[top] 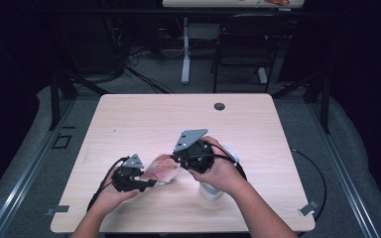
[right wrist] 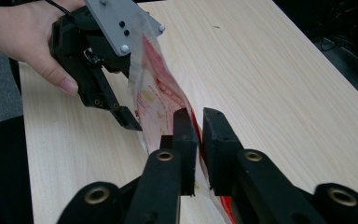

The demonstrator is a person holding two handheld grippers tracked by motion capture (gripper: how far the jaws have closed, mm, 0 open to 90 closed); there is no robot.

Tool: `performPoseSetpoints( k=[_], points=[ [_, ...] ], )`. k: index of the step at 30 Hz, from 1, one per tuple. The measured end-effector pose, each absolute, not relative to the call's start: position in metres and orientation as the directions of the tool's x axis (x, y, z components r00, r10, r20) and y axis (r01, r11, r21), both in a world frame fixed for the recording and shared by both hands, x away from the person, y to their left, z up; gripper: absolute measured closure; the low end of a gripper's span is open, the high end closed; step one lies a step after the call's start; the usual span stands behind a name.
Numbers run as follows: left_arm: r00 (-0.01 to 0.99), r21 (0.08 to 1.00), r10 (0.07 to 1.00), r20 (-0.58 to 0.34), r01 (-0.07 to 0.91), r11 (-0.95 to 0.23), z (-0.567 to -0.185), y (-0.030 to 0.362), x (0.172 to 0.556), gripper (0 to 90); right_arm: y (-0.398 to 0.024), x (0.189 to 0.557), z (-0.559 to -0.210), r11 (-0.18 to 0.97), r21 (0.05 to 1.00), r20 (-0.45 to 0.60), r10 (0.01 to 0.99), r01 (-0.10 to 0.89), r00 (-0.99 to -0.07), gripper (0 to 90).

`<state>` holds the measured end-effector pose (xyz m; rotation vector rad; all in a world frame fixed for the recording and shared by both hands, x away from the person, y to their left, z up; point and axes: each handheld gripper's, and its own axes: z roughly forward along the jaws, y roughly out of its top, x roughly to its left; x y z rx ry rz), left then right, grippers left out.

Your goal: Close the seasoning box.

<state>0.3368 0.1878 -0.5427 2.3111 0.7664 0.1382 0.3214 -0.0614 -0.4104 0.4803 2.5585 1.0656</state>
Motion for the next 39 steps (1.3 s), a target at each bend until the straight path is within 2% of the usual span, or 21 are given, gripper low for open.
performPoseSetpoints(
  k=[3, 15, 25, 28, 33, 39],
  points=[
    [0.818, 0.653, 0.563, -0.113, 0.488, -0.579, -0.541, 0.191, 0.336, 56.5, -0.059, 0.321, -0.41, 0.682, 0.714, -0.194, 0.412, 0.16, -0.89, 89.7],
    [0.818, 0.683, 0.562, -0.12, 0.479, -0.552, -0.533, 0.2, 0.334, 52.1, -0.059, 0.32, -0.406, 0.716, 0.686, -0.242, 0.396, 0.133, -0.886, 90.0],
    [0.811, 0.723, 0.58, -0.081, 0.448, -0.525, -0.516, 0.205, 0.329, 49.3, -0.061, 0.319, -0.406, 0.742, 0.66, -0.29, 0.394, 0.116, -0.872, 90.0],
    [0.817, 0.723, 0.573, -0.067, 0.435, -0.537, -0.512, 0.206, 0.327, 56.7, -0.061, 0.319, -0.405, 0.746, 0.656, -0.296, 0.394, 0.114, -0.87, 90.0],
    [0.83, 0.694, 0.557, -0.035, 0.421, -0.584, -0.514, 0.202, 0.325, 74.1, -0.059, 0.319, -0.402, 0.749, 0.653, -0.306, 0.393, 0.109, -0.867, 90.0],
    [0.836, 0.67, 0.549, -0.023, 0.42, -0.612, -0.519, 0.2, 0.325, 78.0, -0.05, 0.317, -0.402, 0.736, 0.669, -0.294, 0.393, 0.106, -0.871, 88.6]
  ],
)
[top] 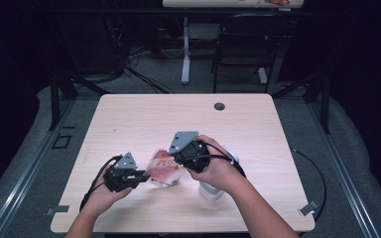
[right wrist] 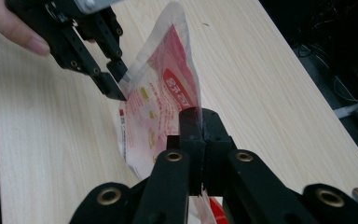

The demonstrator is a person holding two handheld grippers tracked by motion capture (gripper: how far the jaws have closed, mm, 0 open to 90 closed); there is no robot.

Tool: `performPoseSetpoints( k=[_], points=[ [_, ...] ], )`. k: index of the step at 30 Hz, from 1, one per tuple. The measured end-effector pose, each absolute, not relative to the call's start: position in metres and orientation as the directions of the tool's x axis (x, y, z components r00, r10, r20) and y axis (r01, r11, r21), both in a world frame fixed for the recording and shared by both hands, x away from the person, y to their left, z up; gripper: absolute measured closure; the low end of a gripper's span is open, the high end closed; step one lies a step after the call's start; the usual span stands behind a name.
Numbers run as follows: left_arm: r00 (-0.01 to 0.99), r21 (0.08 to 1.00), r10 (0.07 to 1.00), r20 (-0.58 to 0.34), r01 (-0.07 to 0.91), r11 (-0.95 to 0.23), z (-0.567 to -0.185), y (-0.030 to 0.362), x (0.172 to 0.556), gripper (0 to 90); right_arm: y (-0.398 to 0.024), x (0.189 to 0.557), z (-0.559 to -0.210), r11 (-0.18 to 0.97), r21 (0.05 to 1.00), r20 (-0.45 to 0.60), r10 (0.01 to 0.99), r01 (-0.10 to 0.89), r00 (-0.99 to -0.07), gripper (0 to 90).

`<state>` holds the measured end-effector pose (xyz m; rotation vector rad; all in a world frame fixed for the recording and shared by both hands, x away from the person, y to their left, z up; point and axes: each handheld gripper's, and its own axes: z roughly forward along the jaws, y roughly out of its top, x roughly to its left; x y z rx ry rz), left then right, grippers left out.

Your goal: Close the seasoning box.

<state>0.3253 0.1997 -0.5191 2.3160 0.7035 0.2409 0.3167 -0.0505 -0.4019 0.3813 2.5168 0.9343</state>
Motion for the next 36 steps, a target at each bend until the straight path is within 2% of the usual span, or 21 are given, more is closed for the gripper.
performPoseSetpoints(
  k=[10, 17, 29, 36],
  points=[
    [0.832, 0.655, 0.549, -0.08, 0.459, -0.6, -0.533, 0.207, 0.329, 77.3, -0.051, 0.319, -0.402, 0.615, 0.765, -0.091, 0.397, 0.19, -0.913, 72.5],
    [0.832, 0.644, 0.546, -0.099, 0.472, -0.602, -0.539, 0.209, 0.328, 73.5, -0.05, 0.321, -0.399, 0.594, 0.781, -0.084, 0.407, 0.193, -0.91, 66.2],
    [0.823, 0.691, 0.554, -0.125, 0.473, -0.547, -0.531, 0.218, 0.322, 56.6, -0.042, 0.32, -0.397, 0.588, 0.789, -0.102, 0.41, 0.177, -0.907, 62.9],
    [0.811, 0.711, 0.571, -0.128, 0.476, -0.517, -0.527, 0.227, 0.318, 52.2, -0.039, 0.32, -0.396, 0.572, 0.802, -0.106, 0.418, 0.171, -0.902, 60.9]
  ],
)
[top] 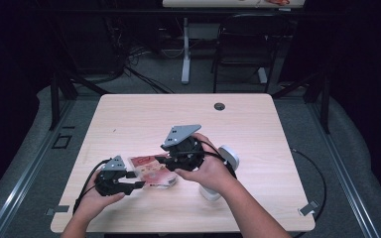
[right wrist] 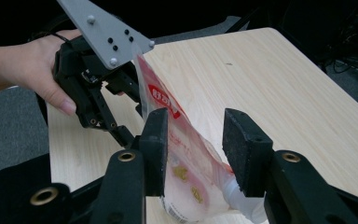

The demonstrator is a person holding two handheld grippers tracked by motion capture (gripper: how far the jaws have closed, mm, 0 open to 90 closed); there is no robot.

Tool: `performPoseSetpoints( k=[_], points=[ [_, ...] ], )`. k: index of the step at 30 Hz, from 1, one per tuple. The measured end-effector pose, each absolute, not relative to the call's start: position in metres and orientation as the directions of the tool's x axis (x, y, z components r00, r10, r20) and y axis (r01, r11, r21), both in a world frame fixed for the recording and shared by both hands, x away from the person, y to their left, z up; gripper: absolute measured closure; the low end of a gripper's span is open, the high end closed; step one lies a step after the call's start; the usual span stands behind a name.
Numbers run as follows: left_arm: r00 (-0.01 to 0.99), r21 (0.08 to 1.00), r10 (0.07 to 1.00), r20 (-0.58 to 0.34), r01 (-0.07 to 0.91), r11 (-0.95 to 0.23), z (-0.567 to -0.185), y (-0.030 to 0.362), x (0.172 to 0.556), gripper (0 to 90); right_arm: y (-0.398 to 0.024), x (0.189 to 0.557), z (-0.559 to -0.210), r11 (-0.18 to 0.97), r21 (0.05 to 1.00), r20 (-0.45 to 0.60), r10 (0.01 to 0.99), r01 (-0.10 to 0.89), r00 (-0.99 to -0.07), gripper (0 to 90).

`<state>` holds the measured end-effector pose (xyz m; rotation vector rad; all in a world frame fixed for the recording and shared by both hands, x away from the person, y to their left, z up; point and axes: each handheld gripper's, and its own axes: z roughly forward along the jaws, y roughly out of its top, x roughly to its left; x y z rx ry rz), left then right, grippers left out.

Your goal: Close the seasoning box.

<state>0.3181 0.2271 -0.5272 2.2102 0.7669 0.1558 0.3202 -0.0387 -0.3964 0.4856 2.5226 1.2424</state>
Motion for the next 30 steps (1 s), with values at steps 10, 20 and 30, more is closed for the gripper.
performPoseSetpoints(
  k=[10, 20, 30],
  points=[
    [0.781, 0.713, 0.612, -0.125, 0.5, -0.492, -0.526, 0.238, 0.313, 51.8, -0.058, 0.311, -0.388, 0.521, 0.835, -0.091, 0.45, 0.178, -0.888, 55.8],
    [0.769, 0.722, 0.631, -0.107, 0.496, -0.482, -0.525, 0.245, 0.309, 53.3, -0.098, 0.304, -0.393, 0.439, 0.873, -0.068, 0.543, 0.213, -0.837, 45.6],
    [0.771, 0.73, 0.625, -0.118, 0.495, -0.472, -0.525, 0.248, 0.311, 54.1, -0.126, 0.306, -0.403, 0.388, 0.886, -0.03, 0.593, 0.253, -0.805, 44.4]
  ],
)
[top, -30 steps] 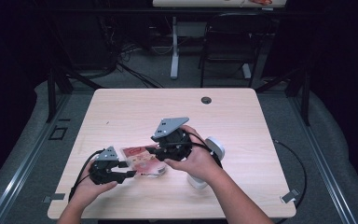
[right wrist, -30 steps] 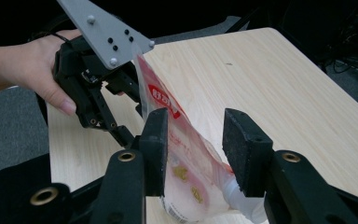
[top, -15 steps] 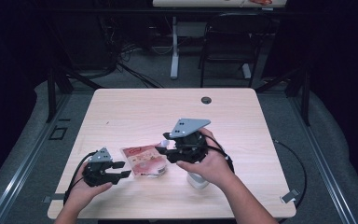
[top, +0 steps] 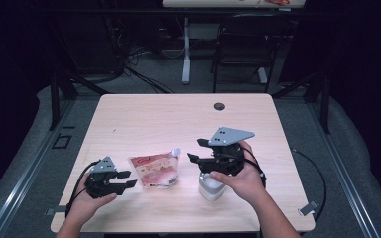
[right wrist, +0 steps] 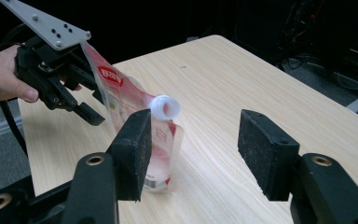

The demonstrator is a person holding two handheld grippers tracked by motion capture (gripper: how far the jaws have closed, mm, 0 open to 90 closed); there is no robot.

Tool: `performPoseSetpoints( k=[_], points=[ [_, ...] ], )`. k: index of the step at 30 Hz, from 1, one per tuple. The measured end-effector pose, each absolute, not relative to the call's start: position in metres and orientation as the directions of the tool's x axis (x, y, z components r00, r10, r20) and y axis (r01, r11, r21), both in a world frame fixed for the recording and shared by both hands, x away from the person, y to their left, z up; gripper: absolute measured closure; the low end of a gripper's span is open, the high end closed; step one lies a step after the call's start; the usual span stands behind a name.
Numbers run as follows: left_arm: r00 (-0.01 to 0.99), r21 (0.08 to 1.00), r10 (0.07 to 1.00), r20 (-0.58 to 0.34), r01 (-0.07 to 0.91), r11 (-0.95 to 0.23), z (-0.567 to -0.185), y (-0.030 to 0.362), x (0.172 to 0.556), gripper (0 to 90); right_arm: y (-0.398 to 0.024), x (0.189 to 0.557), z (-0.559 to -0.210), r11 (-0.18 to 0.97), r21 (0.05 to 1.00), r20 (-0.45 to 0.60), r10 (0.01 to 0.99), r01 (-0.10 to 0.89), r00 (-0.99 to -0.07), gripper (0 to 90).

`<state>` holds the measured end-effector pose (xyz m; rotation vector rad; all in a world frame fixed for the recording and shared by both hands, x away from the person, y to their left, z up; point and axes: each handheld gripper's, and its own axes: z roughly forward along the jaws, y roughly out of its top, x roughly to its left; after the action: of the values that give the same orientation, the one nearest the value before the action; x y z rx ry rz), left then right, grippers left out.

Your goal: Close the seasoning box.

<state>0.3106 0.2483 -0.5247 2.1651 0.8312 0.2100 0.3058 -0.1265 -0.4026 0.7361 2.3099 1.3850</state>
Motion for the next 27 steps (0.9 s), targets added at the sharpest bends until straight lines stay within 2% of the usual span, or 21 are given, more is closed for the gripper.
performPoseSetpoints(
  k=[6, 17, 27],
  points=[
    [0.763, 0.734, 0.632, -0.135, 0.505, -0.453, -0.525, 0.251, 0.311, 54.0, -0.143, 0.301, -0.405, 0.322, 0.911, -0.002, 0.627, 0.257, -0.779, 53.4],
    [0.766, 0.735, 0.627, -0.142, 0.505, -0.452, -0.522, 0.254, 0.309, 56.4, -0.168, 0.301, -0.404, 0.302, 0.911, 0.009, 0.665, 0.28, -0.747, 72.1],
    [0.757, 0.746, 0.641, -0.126, 0.498, -0.442, -0.521, 0.256, 0.308, 59.1, -0.204, 0.313, -0.404, 0.266, 0.906, 0.016, 0.757, 0.33, -0.653, 85.5]
  ],
)
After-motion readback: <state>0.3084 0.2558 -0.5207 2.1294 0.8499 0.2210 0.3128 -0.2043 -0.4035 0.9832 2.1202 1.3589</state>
